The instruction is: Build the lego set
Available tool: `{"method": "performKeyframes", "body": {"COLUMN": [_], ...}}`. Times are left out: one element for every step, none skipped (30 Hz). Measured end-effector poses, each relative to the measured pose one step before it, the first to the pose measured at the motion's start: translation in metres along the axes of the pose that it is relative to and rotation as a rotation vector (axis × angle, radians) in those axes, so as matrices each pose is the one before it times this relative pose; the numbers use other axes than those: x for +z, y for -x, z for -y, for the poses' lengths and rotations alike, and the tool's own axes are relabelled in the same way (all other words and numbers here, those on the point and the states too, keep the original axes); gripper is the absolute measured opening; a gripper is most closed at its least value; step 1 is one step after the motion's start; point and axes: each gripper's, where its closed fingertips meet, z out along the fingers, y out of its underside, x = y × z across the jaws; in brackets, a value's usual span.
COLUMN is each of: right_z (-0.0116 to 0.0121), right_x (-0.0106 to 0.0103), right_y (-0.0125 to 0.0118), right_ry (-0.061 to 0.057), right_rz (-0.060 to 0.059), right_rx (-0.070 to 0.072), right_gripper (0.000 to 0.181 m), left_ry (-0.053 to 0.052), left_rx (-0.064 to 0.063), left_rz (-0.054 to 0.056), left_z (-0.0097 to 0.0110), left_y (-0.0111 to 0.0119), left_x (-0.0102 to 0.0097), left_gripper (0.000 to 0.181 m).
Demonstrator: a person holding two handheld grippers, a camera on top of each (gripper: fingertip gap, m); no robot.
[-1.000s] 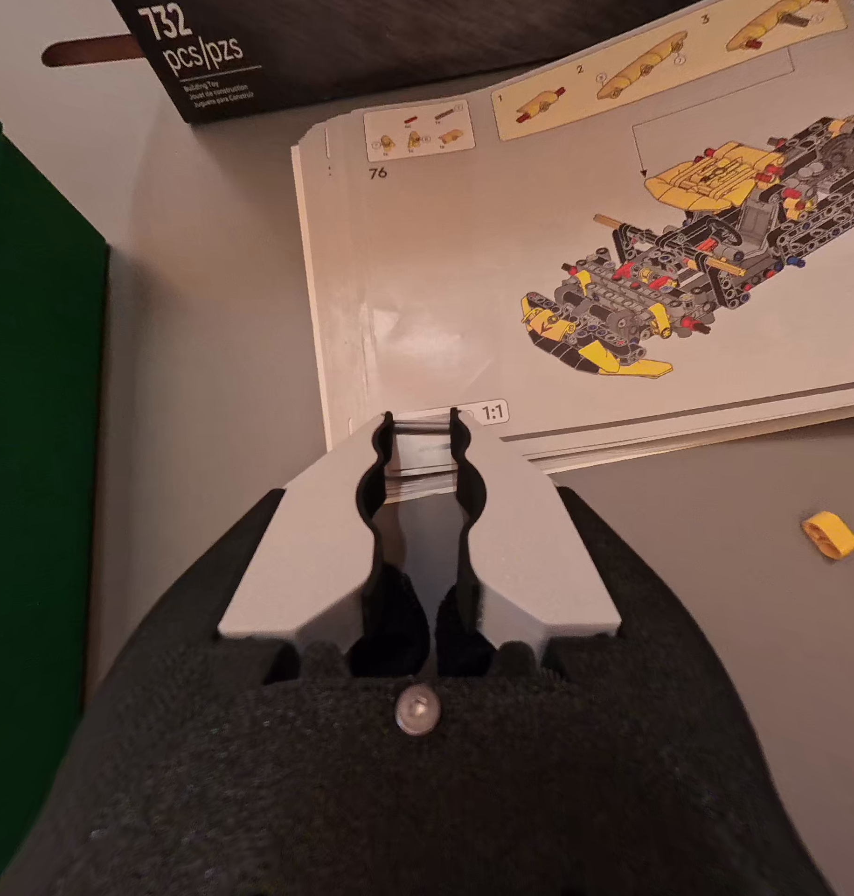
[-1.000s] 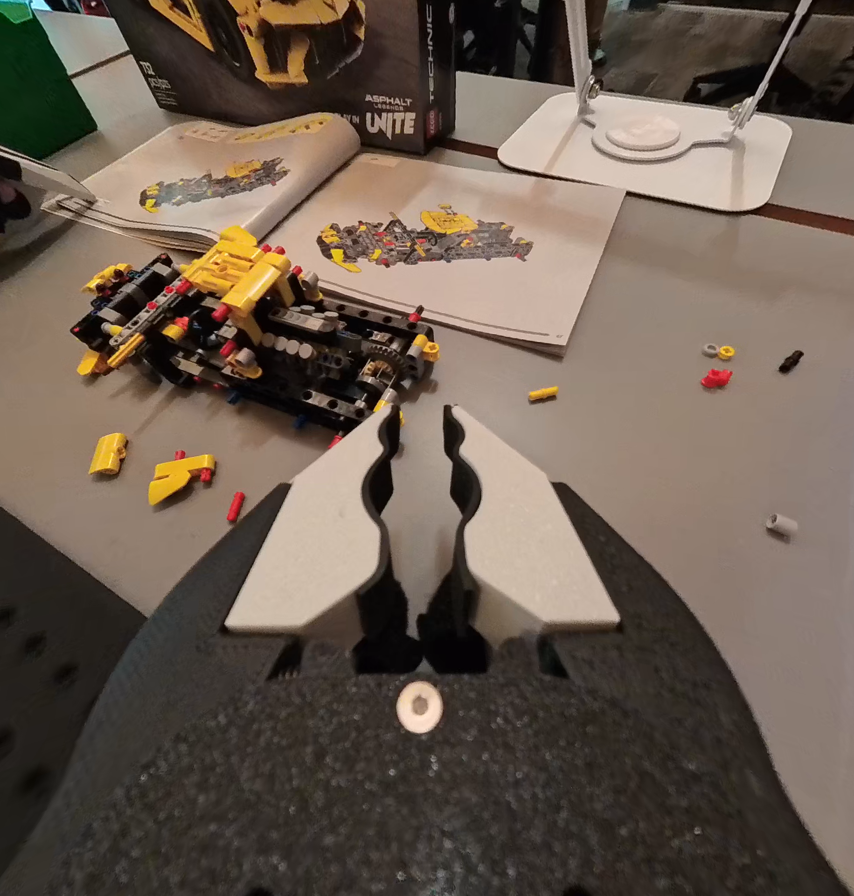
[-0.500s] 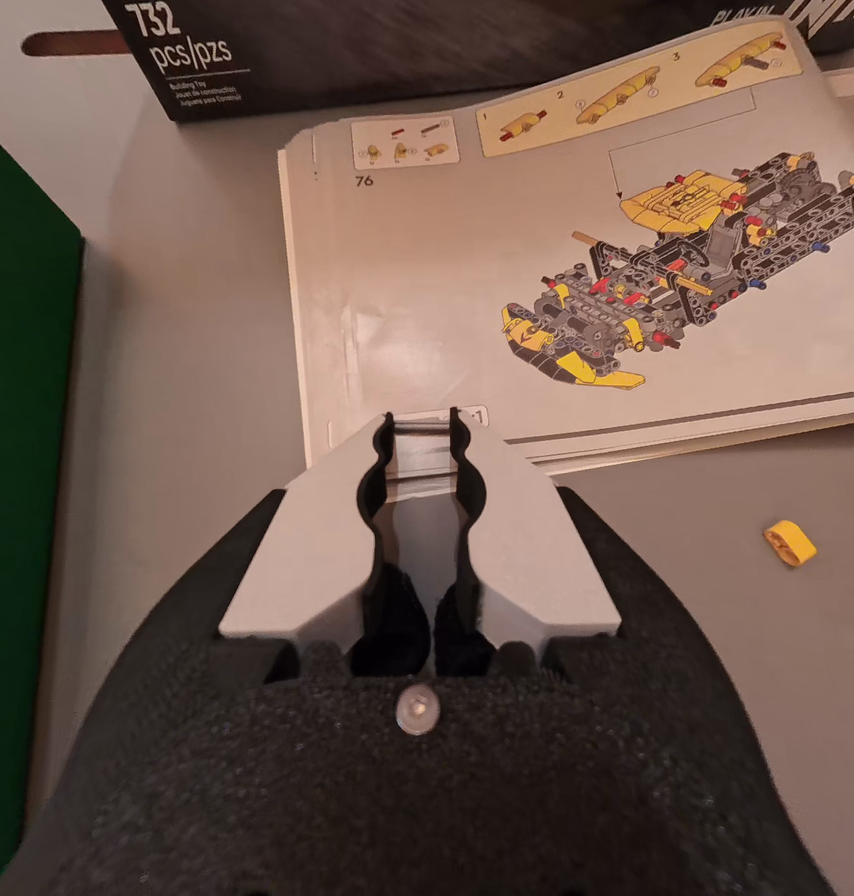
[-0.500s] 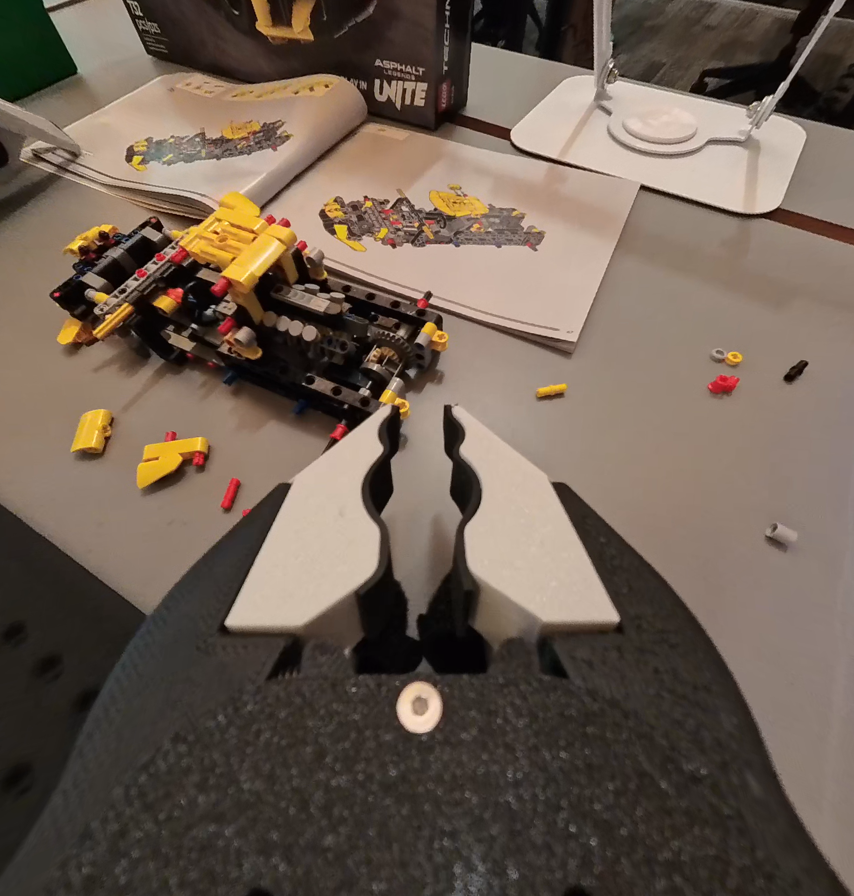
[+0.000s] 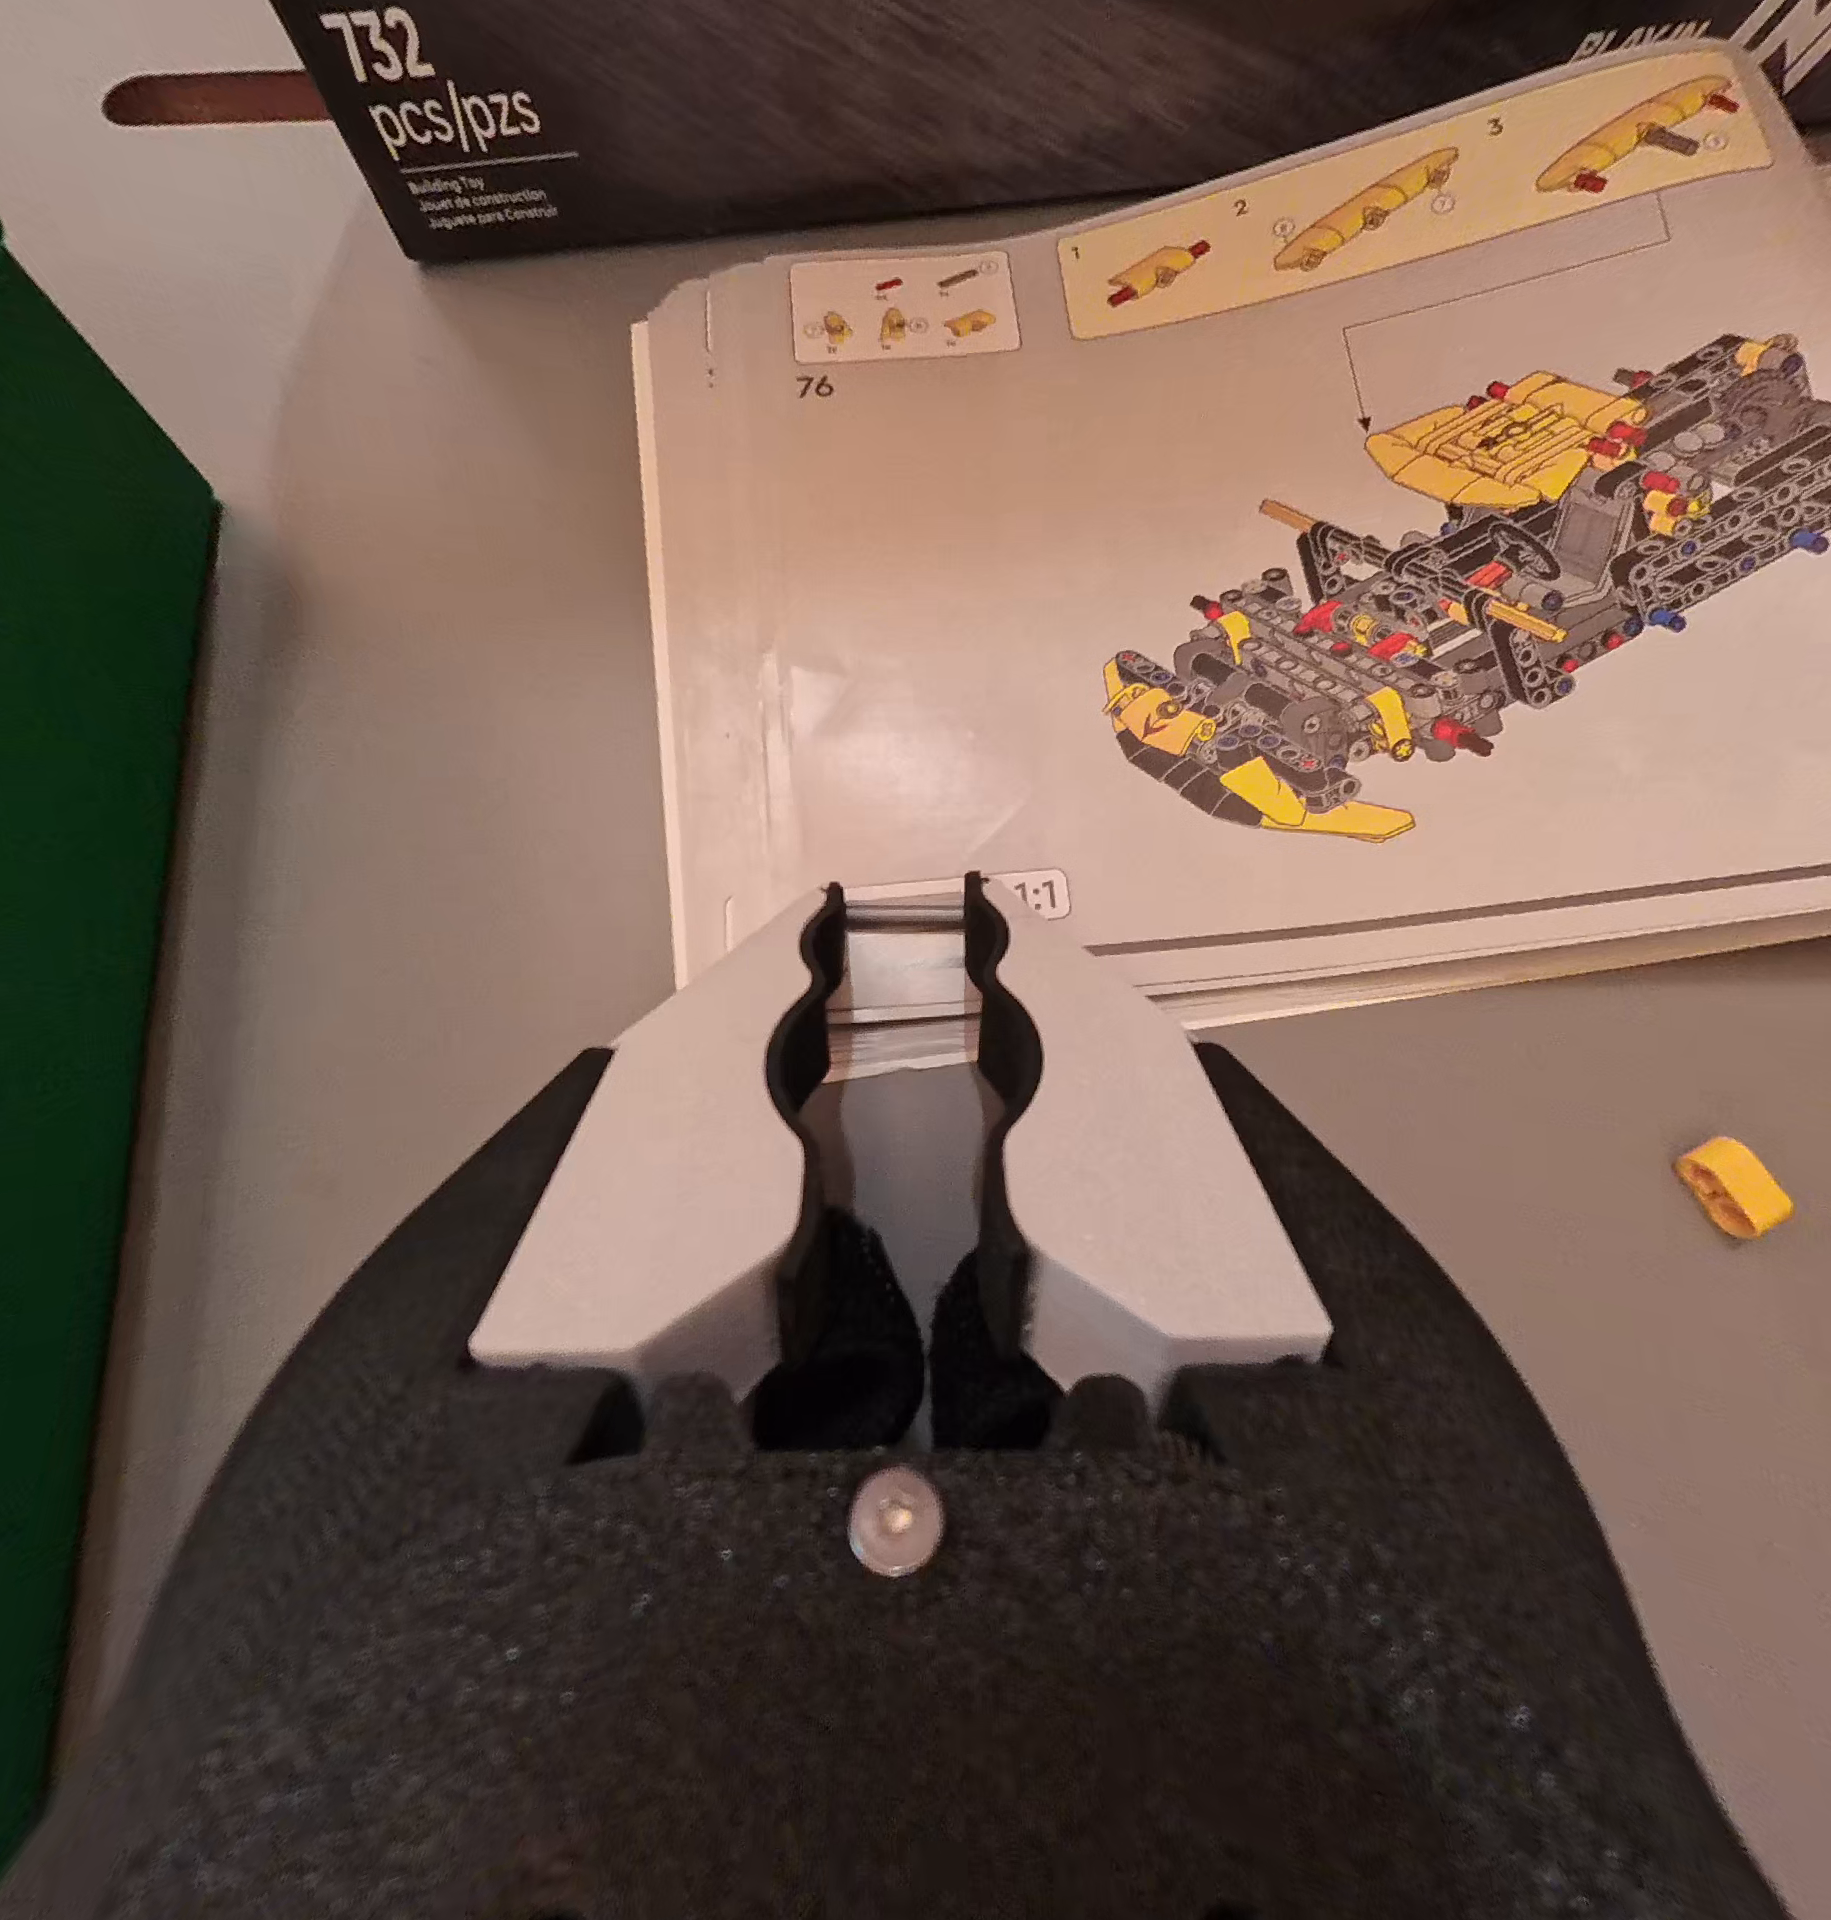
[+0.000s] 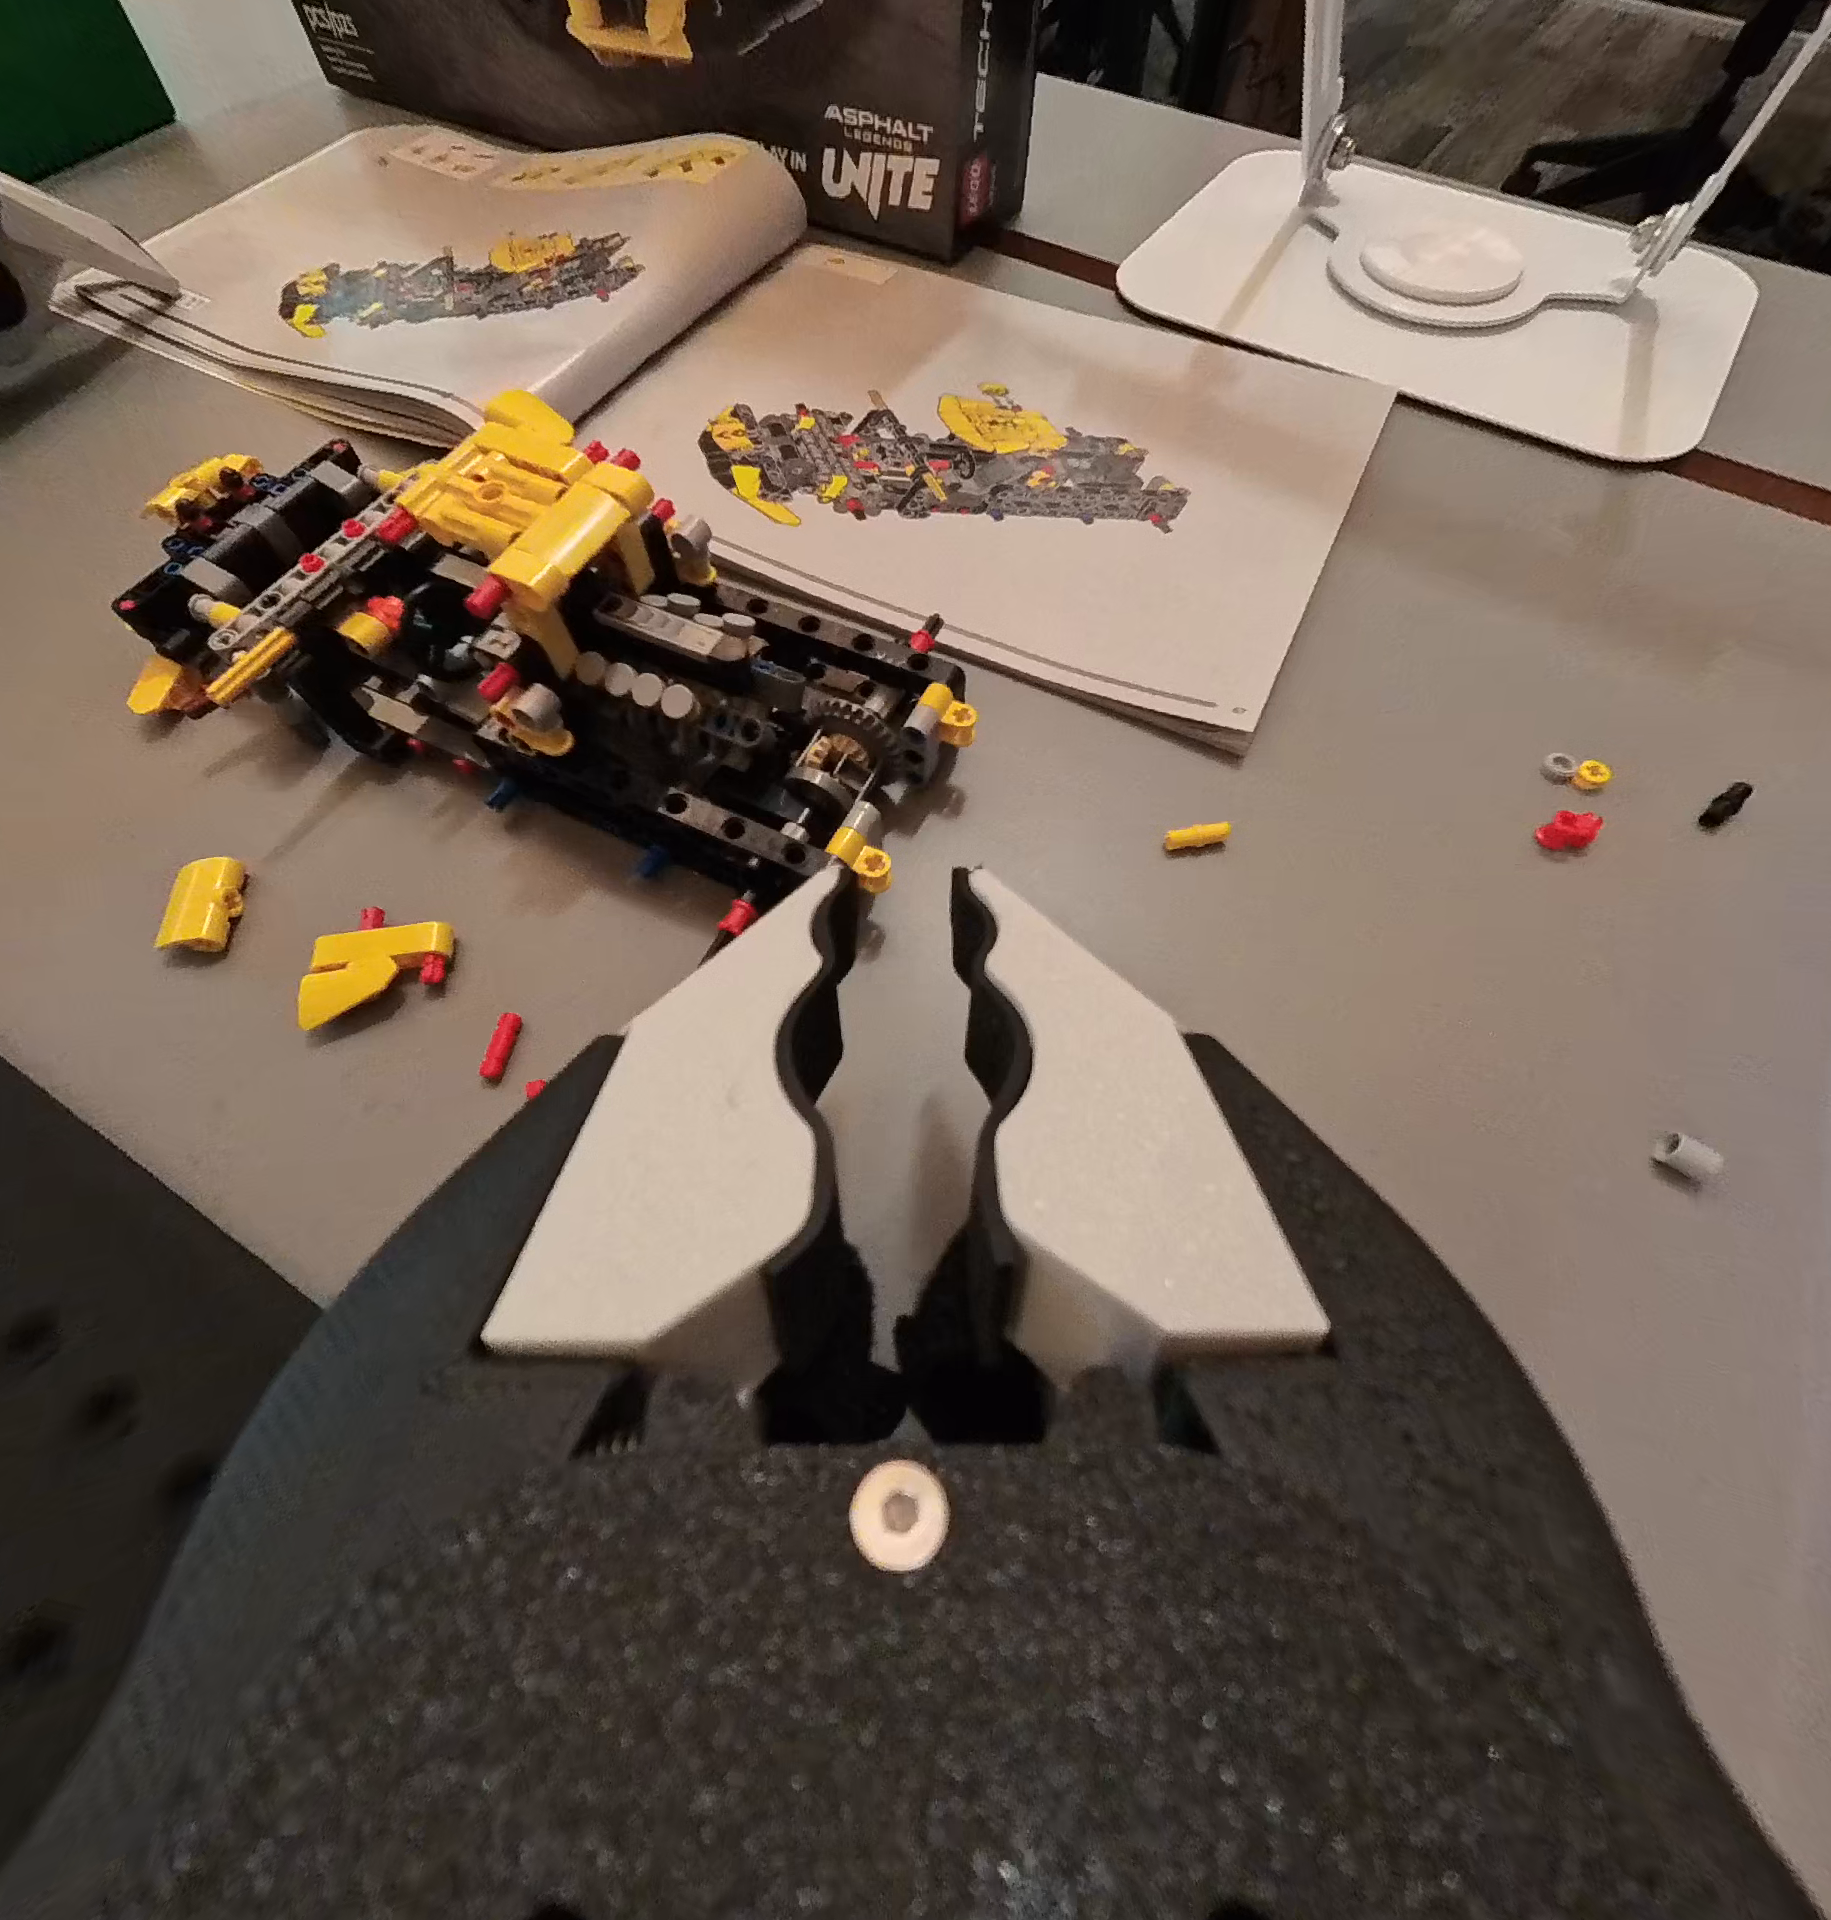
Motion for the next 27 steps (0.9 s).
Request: {"method": "performKeyframes", "body": {"right_z": [-0.00039,-0.00035,-0.00031,-0.00032,-0.00013,-0.00006,0.00006,0.00014,0.00079,0.00213,0.00243,0.00193,0.00136,0.00119,0.00142,0.00128,0.00128,0.00105,0.00077,0.00036,0.00033,0.00002,-0.0002,-0.0003,-0.00013,0.00018,0.00026], "right_x": [0.00028,0.0003,0.00033,0.00025,0.00022,0.00033,0.00018,-0.00013,-0.0008,-0.00172,-0.00195,-0.00172,-0.00136,-0.00122,-0.00121,-0.00115,-0.00117,-0.00101,-0.00082,-0.00049,-0.00019,0.00001,0.00017,0.00027,0.00008,-0.00011,-0.00023], "right_y": [0.00038,0.00037,0.00031,0.00022,0.00007,-0.00024,-0.00066,-0.0012,-0.0014,-0.00102,-0.00118,-0.00081,-0.00014,-0.00018,-0.00003,0.00027,0.00055,0.00068,0.00073,0.00057,0.00047,0.00011,0.0001,0.00025,0.00015,0.00026,0.00007], "right_ry": [0.0031,0.0029,0.0027,0.0024,0.0015,0.0014,0.0004,-0.0011,-0.007,-0.0162,-0.0186,-0.0151,-0.0116,-0.01,-0.0109,-0.0105,-0.0096,-0.0088,-0.0064,-0.0033,-0.0019,-0.0001,0.0016,0.002,0.0008,-0.001,-0.0021], "right_rz": [0.0,0.0,-0.001,-0.0011,-0.0011,-0.002,-0.0015,-0.0017,-0.0018,-0.0008,-0.0021,0.0014,0.0069,0.0057,0.0051,0.0045,0.0049,0.0048,0.0043,0.0037,0.0025,0.001,0.0017,0.0027,0.0028,0.0025,0.0016], "right_rx": [-0.0032,-0.0033,-0.0037,-0.0036,-0.0029,-0.0008,0.0034,0.0091,0.0118,0.0092,0.0083,0.0096,0.0097,0.0092,0.0064,0.0032,0.0008,0.0003,0.0002,-0.0004,-0.001,-0.0004,0.0005,0.0012,0.0014,0.0009,0.0007], "right_gripper": [0.016,0.016,0.017,0.017,0.017,0.016,0.016,0.016,0.017,0.017,0.016,0.016,0.016,0.017,0.017,0.016,0.016,0.016,0.016,0.016,0.016,0.016,0.016,0.016,0.016,0.016,0.016], "left_ry": [0.0002,0.0,-0.0003,-0.0002,-0.0043,-0.0258,-0.0613,-0.0762,-0.0665,-0.0403,-0.0069,0.0209,0.038,0.0506,0.0569,0.055,0.0414,0.0182,0.0018,0.0105,0.0211,0.0096,-0.0033,-0.0035,-0.0054,-0.0076,-0.0017], "left_rx": [0.0001,0.0011,-0.0005,-0.0009,0.0022,0.0077,0.0195,0.0388,0.0603,0.0678,0.0609,0.0508,0.0479,0.0496,0.0486,0.0475,0.0418,0.0255,0.0026,-0.0138,-0.0179,-0.0119,0.0045,0.013,0.0088,0.0037,-0.0002], "left_rz": [0.0008,0.0006,-0.0003,-0.001,-0.0042,-0.0209,-0.0547,-0.0855,-0.1038,-0.1279,-0.1641,-0.1752,-0.1452,-0.0797,-0.0262,-0.0077,-0.0071,-0.0117,-0.0238,-0.0483,-0.0494,-0.0095,0.0064,-0.0029,0.0033,0.0088,0.0036], "left_z": [0.00003,0.00005,-0.00003,0.00021,0.00139,0.00582,0.01327,0.01777,0.01782,0.01403,0.00805,0.00196,-0.00346,-0.00774,-0.01008,-0.01049,-0.00819,-0.00387,-0.00041,-0.00055,-0.00174,-0.00026,0.00182,0.00276,0.00403,0.00473,0.00417], "left_y": [-0.00007,-0.00003,-0.00008,-0.00006,-0.00101,-0.00559,-0.0152,-0.02612,-0.03512,-0.043,-0.05057,-0.0519,-0.04479,-0.0306,-0.01812,-0.0117,-0.00878,-0.00735,-0.00748,-0.01019,-0.01027,-0.00474,-0.00339,-0.00493,-0.00344,-0.00166,-0.00103], "left_x": [0.00004,0.00006,0.00009,-0.00008,-0.00123,-0.00502,-0.0113,-0.01497,-0.01299,-0.00715,-0.00034,0.00653,0.01258,0.01603,0.01627,0.01406,0.01086,0.00753,0.00512,0.00475,0.0053,0.00491,0.00383,0.00313,0.00289,0.00334,0.00421], "left_gripper": [0.023,0.023,0.023,0.023,0.023,0.023,0.023,0.023,0.023,0.023,0.023,0.023,0.023,0.022,0.023,0.023,0.023,0.023,0.023,0.023,0.023,0.023,0.023,0.023,0.023,0.023,0.023]}}
